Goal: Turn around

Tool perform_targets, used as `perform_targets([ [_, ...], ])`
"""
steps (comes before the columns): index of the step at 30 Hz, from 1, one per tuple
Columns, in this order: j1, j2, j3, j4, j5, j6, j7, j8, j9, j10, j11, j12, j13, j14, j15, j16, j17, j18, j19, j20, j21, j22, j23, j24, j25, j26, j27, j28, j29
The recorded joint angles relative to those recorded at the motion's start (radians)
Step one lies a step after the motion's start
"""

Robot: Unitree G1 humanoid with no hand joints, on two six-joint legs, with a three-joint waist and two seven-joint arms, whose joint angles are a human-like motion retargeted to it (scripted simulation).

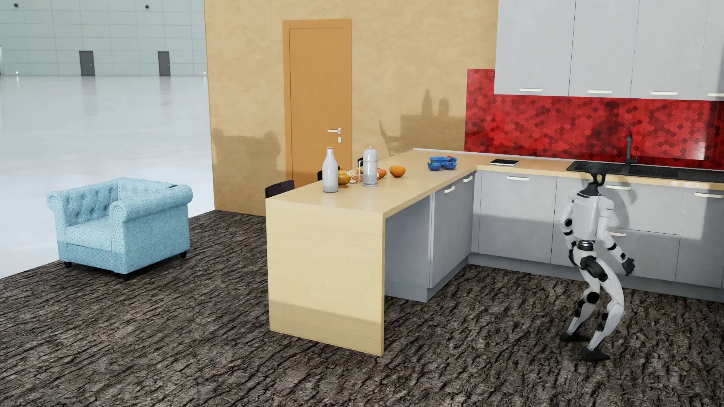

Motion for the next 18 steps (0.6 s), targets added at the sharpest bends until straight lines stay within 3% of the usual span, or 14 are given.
perform_targets([
  [1, 0.012, 0.008, 0.011, -0.024, 0.003, -0.031, -0.019, 0.030, -0.004, -0.032, -0.140, 0.020, 0.040, 0.018, -0.064, -0.003, -0.029, -0.002, -0.003, 0.014, -0.016, -0.032, -0.008, -0.003, -0.011, 0.002, -0.012, 0.024, 0.022],
  [2, 0.018, 0.040, 0.030, -0.041, -0.016, -0.040, -0.044, 0.015, -0.004, -0.040, -0.220, 0.026, 0.063, 0.023, 0.007, -0.018, -0.076, -0.013, 0.049, 0.030, -0.028, -0.061, 0.026, 0.002, -0.018, 0.000, -0.029, 0.056, 0.036],
  [3, 0.017, 0.064, 0.060, -0.006, -0.020, -0.017, -0.027, -0.011, -0.003, -0.036, -0.245, 0.001, 0.057, 0.013, 0.014, -0.028, -0.093, 0.022, 0.158, 0.010, -0.025, -0.050, 0.048, 0.015, -0.018, 0.017, -0.022, 0.085, 0.028],
  [4, 0.020, 0.081, 0.065, 0.032, -0.031, -0.001, -0.003, -0.039, 0.000, -0.050, -0.253, -0.029, 0.040, 0.030, 0.010, -0.025, -0.069, -0.013, 0.207, -0.004, -0.020, -0.041, 0.027, 0.024, -0.017, 0.043, 0.001, 0.098, 0.009],
  [5, 0.026, 0.097, 0.070, 0.042, -0.039, 0.011, 0.001, -0.057, 0.002, -0.064, -0.266, -0.057, 0.016, 0.049, 0.011, -0.027, -0.047, -0.020, 0.203, -0.001, 0.003, -0.028, 0.000, 0.028, -0.017, 0.068, 0.017, 0.094, -0.015],
  [7, 0.039, 0.126, 0.110, 0.015, -0.063, 0.020, -0.015, -0.083, -0.016, -0.094, -0.296, -0.052, 0.040, 0.061, 0.010, -0.024, -0.031, -0.013, 0.087, 0.003, -0.006, -0.050, -0.010, 0.029, -0.005, 0.085, -0.009, 0.059, -0.046],
  [9, 0.033, 0.145, 0.114, 0.008, -0.087, 0.030, -0.012, -0.079, -0.012, -0.108, -0.292, -0.061, 0.040, 0.081, -0.004, -0.001, -0.024, -0.011, 0.129, -0.006, -0.008, -0.055, 0.000, 0.020, 0.012, 0.077, -0.016, 0.025, -0.051],
  [12, 0.014, 0.179, 0.125, 0.006, -0.100, 0.054, -0.001, -0.048, 0.014, -0.106, -0.299, -0.020, -0.002, 0.103, -0.032, -0.044, -0.021, -0.005, 0.152, 0.005, 0.009, -0.055, -0.009, 0.027, 0.034, 0.031, -0.013, -0.001, 0.007],
  [15, 0.000, 0.157, 0.133, -0.030, -0.121, 0.047, -0.030, -0.029, 0.027, -0.115, -0.232, -0.006, 0.006, 0.128, -0.017, -0.028, -0.018, -0.001, 0.180, -0.004, 0.010, -0.043, -0.035, 0.019, 0.030, -0.011, -0.012, 0.019, 0.064],
  [18, -0.016, 0.200, 0.178, -0.045, -0.118, 0.016, -0.050, -0.002, 0.010, -0.165, -0.315, 0.011, 0.023, 0.176, -0.042, -0.048, -0.021, -0.005, 0.181, 0.016, 0.023, -0.035, -0.015, -0.005, 0.010, -0.002, 0.015, 0.046, 0.087],
])
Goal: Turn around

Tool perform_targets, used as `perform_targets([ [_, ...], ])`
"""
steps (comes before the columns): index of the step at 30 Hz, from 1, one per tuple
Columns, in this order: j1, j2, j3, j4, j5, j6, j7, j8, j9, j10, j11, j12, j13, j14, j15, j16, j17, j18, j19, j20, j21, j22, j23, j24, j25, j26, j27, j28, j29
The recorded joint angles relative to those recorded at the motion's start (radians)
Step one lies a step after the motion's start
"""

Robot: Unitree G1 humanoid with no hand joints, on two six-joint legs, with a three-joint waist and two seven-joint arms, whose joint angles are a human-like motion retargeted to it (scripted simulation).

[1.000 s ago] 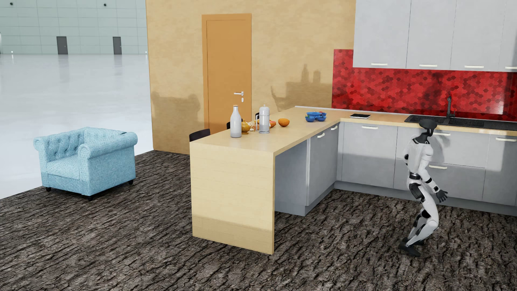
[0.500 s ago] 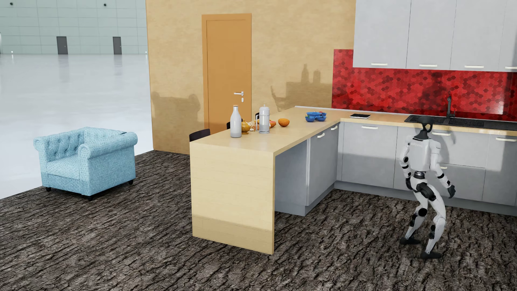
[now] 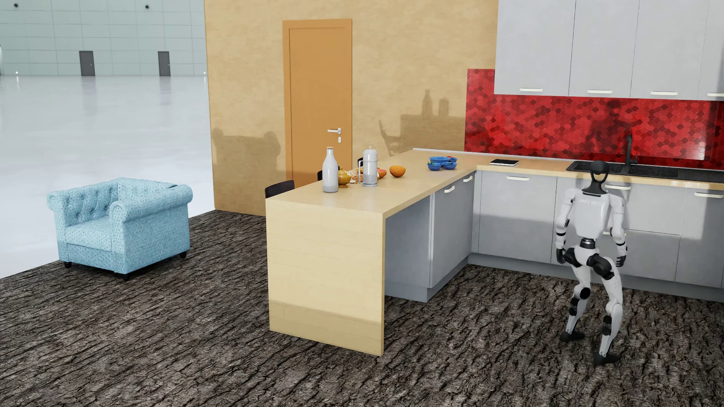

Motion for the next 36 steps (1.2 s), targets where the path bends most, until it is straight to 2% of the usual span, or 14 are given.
perform_targets([
  [2, -0.027, 0.041, 0.032, 0.028, -0.010, 0.011, 0.043, -0.044, -0.021, 0.004, -0.088, 0.014, 0.018, -0.072, 0.023, -0.014, -0.041, 0.094, 0.006, -0.002, -0.005, -0.041, 0.006, -0.006, -0.012, 0.044, 0.020, 0.064, 0.007],
  [4, -0.051, 0.037, -0.036, 0.059, -0.022, 0.013, 0.070, -0.060, -0.014, 0.035, -0.035, 0.014, -0.039, -0.071, -0.011, 0.035, 0.001, -0.019, 0.008, -0.004, -0.007, 0.015, 0.001, 0.024, -0.027, 0.086, 0.024, 0.064, -0.009],
  [8, -0.055, 0.075, 0.010, 0.028, -0.038, 0.004, 0.048, -0.085, -0.004, -0.024, -0.088, 0.001, 0.020, -0.033, -0.009, -0.003, -0.004, 0.053, 0.014, -0.030, -0.006, -0.038, 0.016, 0.021, -0.048, 0.089, -0.034, 0.101, -0.031],
  [11, -0.079, 0.015, -0.035, 0.017, -0.018, -0.002, 0.024, -0.031, 0.007, -0.044, 0.056, 0.022, -0.028, 0.052, -0.017, 0.030, 0.013, 0.000, -0.015, -0.031, 0.018, -0.005, -0.014, 0.003, -0.022, 0.049, -0.011, 0.065, -0.009],
  [14, -0.147, 0.079, -0.023, 0.053, -0.021, 0.025, 0.089, -0.053, 0.010, 0.088, -0.009, 0.021, -0.021, -0.135, -0.086, -0.011, -0.040, 0.168, 0.047, 0.000, -0.032, -0.038, 0.057, -0.010, -0.022, 0.064, -0.018, 0.026, 0.010],
  [17, -0.166, -0.113, -0.129, 0.049, 0.019, 0.032, 0.051, -0.003, 0.018, 0.032, 0.351, -0.021, -0.015, 0.138, 0.043, 0.019, 0.001, 0.010, -0.085, -0.030, 0.009, -0.014, -0.021, 0.001, -0.054, 0.018, 0.039, -0.021, -0.049],
  [19, -0.178, -0.101, -0.118, 0.002, 0.082, -0.018, 0.044, 0.031, 0.010, 0.036, 0.130, 0.026, 0.021, -0.035, -0.054, 0.002, -0.033, 0.009, -0.118, 0.021, -0.043, -0.018, 0.041, -0.057, -0.080, -0.081, 0.039, 0.027, -0.038],
  [21, -0.198, -0.053, -0.077, 0.069, 0.062, 0.030, 0.126, -0.054, -0.007, 0.335, 0.109, -0.004, -0.001, -0.298, -0.051, 0.024, -0.071, 0.072, 0.005, -0.008, -0.069, -0.017, 0.074, -0.051, -0.061, -0.109, 0.073, 0.064, -0.024],
  [23, -0.083, -0.060, -0.149, 0.135, 0.055, 0.057, 0.136, -0.107, -0.047, 0.342, 0.174, -0.027, -0.052, -0.305, -0.097, 0.060, -0.037, -0.073, -0.093, -0.039, 0.003, -0.012, -0.001, 0.018, -0.022, -0.072, 0.045, 0.056, -0.049],
  [24, -0.086, -0.079, -0.151, 0.103, 0.044, 0.035, 0.132, -0.090, -0.060, 0.307, 0.210, -0.047, -0.041, -0.199, -0.098, 0.064, -0.015, 0.057, -0.092, -0.020, 0.017, -0.001, -0.003, 0.035, -0.004, -0.049, -0.010, 0.029, -0.071],
  [27, -0.069, -0.010, -0.062, 0.026, 0.033, -0.025, 0.075, -0.044, -0.042, 0.209, 0.100, -0.013, -0.009, -0.123, -0.084, 0.013, 0.000, 0.065, 0.039, 0.000, -0.029, -0.032, -0.003, 0.001, 0.037, -0.002, -0.055, -0.029, -0.106],
  [31, -0.066, -0.018, -0.060, -0.052, 0.065, -0.082, -0.005, 0.013, 0.018, 0.074, 0.062, 0.042, -0.033, -0.013, -0.062, 0.036, 0.007, 0.060, -0.137, 0.018, -0.014, 0.024, 0.003, -0.087, -0.007, -0.012, -0.011, 0.027, -0.101],
  [34, -0.090, 0.017, -0.085, 0.066, 0.057, 0.018, 0.126, -0.054, 0.017, 0.241, 0.047, 0.002, -0.029, -0.253, -0.071, 0.023, -0.031, 0.139, 0.077, -0.007, -0.037, -0.004, 0.074, -0.063, -0.049, 0.089, 0.020, 0.034, -0.066],
  [36, -0.108, -0.108, -0.186, 0.027, 0.060, 0.006, 0.114, 0.012, 0.013, 0.209, 0.258, -0.045, -0.018, -0.107, -0.005, 0.079, 0.045, 0.088, 0.092, -0.016, -0.023, 0.049, 0.035, 0.008, -0.051, 0.103, 0.000, -0.001, -0.080],
])
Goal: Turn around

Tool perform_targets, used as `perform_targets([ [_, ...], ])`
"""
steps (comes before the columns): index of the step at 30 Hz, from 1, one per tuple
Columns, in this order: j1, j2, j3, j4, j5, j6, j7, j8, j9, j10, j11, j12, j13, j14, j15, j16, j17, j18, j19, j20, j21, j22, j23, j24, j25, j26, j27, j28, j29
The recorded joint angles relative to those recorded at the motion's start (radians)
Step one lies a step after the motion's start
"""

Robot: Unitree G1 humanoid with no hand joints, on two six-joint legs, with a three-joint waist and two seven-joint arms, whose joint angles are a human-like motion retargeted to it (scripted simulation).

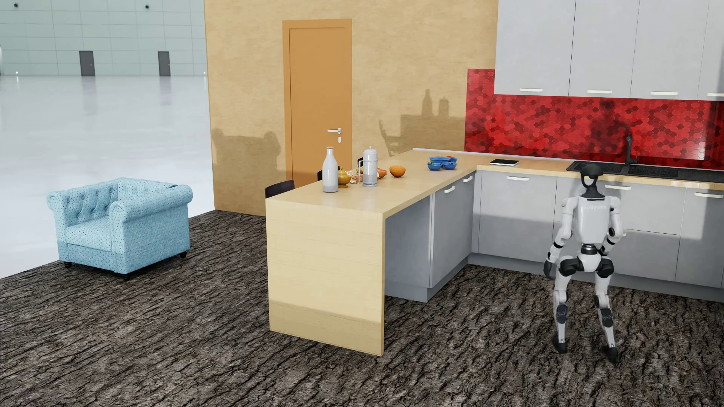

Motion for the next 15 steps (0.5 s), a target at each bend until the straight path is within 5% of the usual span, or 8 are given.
perform_targets([
  [2, 0.016, -0.039, -0.005, -0.055, 0.051, -0.031, -0.033, 0.002, 0.000, -0.091, -0.111, -0.021, 0.049, 0.068, -0.054, -0.057, -0.023, -0.007, -0.055, 0.007, -0.029, -0.036, 0.004, 0.020, -0.002, -0.052, -0.014, 0.000, 0.012],
  [4, 0.030, 0.017, 0.067, -0.046, 0.057, -0.006, -0.033, -0.042, -0.006, -0.062, -0.200, -0.023, 0.078, 0.001, 0.006, -0.080, -0.093, 0.061, -0.214, -0.016, -0.011, -0.069, 0.052, 0.003, 0.008, -0.132, -0.006, 0.032, 0.021],
  [5, 0.034, 0.045, 0.075, 0.002, 0.048, 0.018, 0.017, -0.071, -0.003, 0.060, -0.215, -0.011, 0.046, -0.123, 0.009, -0.074, -0.091, 0.079, -0.168, -0.023, -0.017, -0.086, 0.050, -0.014, 0.014, -0.160, 0.025, 0.014, 0.019],
  [6, 0.064, 0.039, 0.062, 0.049, 0.038, 0.033, 0.021, -0.097, -0.017, 0.067, -0.186, -0.007, 0.022, -0.190, -0.012, -0.052, -0.086, 0.043, -0.170, -0.016, -0.015, -0.064, 0.025, -0.016, 0.023, -0.175, 0.036, -0.010, 0.009],
  [7, 0.082, 0.022, 0.040, 0.072, 0.022, 0.031, 0.013, -0.113, -0.032, 0.013, -0.141, -0.004, -0.013, -0.116, -0.039, -0.025, -0.058, -0.107, -0.196, -0.016, -0.002, -0.030, 0.026, -0.015, 0.028, -0.183, 0.032, -0.027, -0.012],
  [8, 0.076, 0.008, 0.040, 0.045, 0.000, 0.011, 0.013, -0.104, -0.042, -0.007, -0.115, 0.000, -0.018, -0.065, -0.058, -0.028, -0.033, -0.052, -0.177, 0.012, 0.021, -0.034, 0.006, -0.022, 0.030, -0.173, 0.014, -0.035, -0.035],
  [11, 0.093, 0.064, 0.133, 0.018, -0.014, 0.023, -0.038, -0.135, -0.042, -0.080, -0.187, -0.020, 0.036, -0.008, -0.022, -0.075, -0.052, -0.051, -0.166, -0.005, 0.006, -0.078, -0.033, -0.048, 0.049, -0.088, -0.049, -0.036, -0.051],
  [15, 0.086, 0.078, 0.154, -0.042, -0.026, -0.015, -0.078, -0.066, -0.010, -0.147, -0.211, 0.023, -0.010, 0.058, -0.031, -0.055, -0.037, -0.049, -0.143, -0.004, 0.010, -0.046, -0.043, -0.052, 0.083, -0.038, -0.007, 0.027, 0.020],
])
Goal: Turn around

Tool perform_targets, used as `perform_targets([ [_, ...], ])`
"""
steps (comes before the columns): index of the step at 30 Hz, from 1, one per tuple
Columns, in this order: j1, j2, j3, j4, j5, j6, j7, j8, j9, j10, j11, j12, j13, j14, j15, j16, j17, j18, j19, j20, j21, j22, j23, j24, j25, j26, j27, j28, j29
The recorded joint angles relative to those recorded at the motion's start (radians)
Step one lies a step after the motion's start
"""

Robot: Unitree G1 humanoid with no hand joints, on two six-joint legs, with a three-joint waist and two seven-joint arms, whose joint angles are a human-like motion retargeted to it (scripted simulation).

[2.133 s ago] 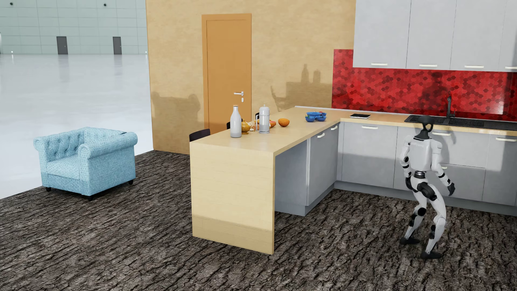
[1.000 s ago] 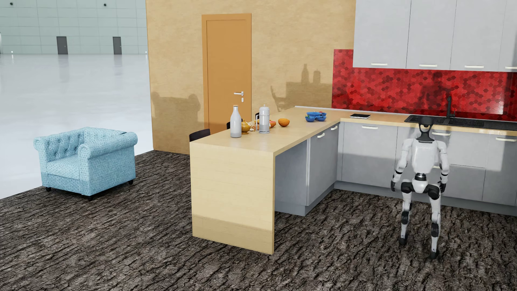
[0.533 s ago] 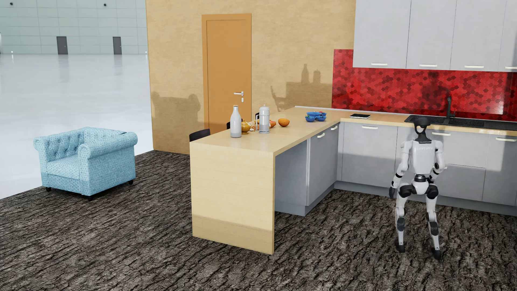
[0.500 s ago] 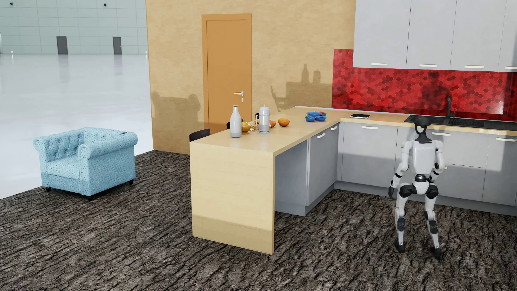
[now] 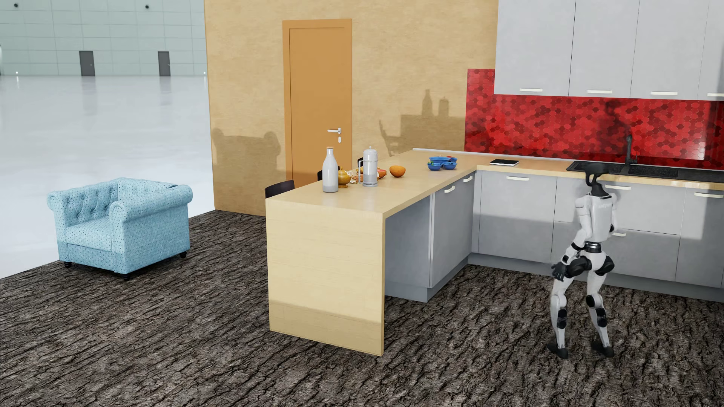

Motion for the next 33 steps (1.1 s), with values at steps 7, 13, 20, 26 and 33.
perform_targets([
  [7, -0.040, 0.064, 0.012, 0.028, -0.023, 0.020, 0.048, 0.003, -0.008, -0.020, -0.071, 0.022, 0.016, -0.028, -0.009, -0.021, -0.016, 0.009, 0.047, 0.007, 0.002, -0.014, 0.040, 0.089, -0.104, 0.020, 0.030, 0.005, 0.091],
  [13, -0.046, -0.008, 0.002, 0.014, 0.008, 0.006, 0.015, 0.048, -0.009, -0.087, -0.091, 0.023, 0.078, 0.090, 0.076, -0.038, -0.045, 0.029, 0.054, 0.032, -0.019, -0.017, 0.060, 0.029, -0.050, -0.043, -0.010, 0.042, 0.043],
  [20, -0.126, -0.043, -0.051, -0.011, 0.052, -0.046, 0.017, 0.079, -0.019, -0.018, -0.003, 0.004, 0.071, -0.009, 0.010, -0.005, -0.050, 0.019, 0.002, 0.013, -0.001, -0.023, 0.068, 0.016, -0.093, -0.077, 0.002, 0.013, 0.005],
  [26, -0.024, -0.144, -0.138, 0.091, 0.004, 0.056, 0.064, 0.009, 0.011, 0.174, 0.365, -0.010, -0.017, -0.120, 0.201, 0.034, 0.018, 0.013, 0.027, -0.033, 0.020, 0.015, 0.008, 0.141, -0.032, -0.062, -0.029, -0.035, -0.021],
  [33, 0.040, -0.167, -0.306, 0.090, 0.082, 0.002, 0.080, 0.082, -0.022, 0.067, -0.096, -0.109, 0.035, -0.069, 0.187, 0.038, -0.028, 0.006, 0.027, 0.008, -0.079, -0.009, 0.066, 0.170, -0.047, -0.098, -0.028, -0.106, -0.035],
])
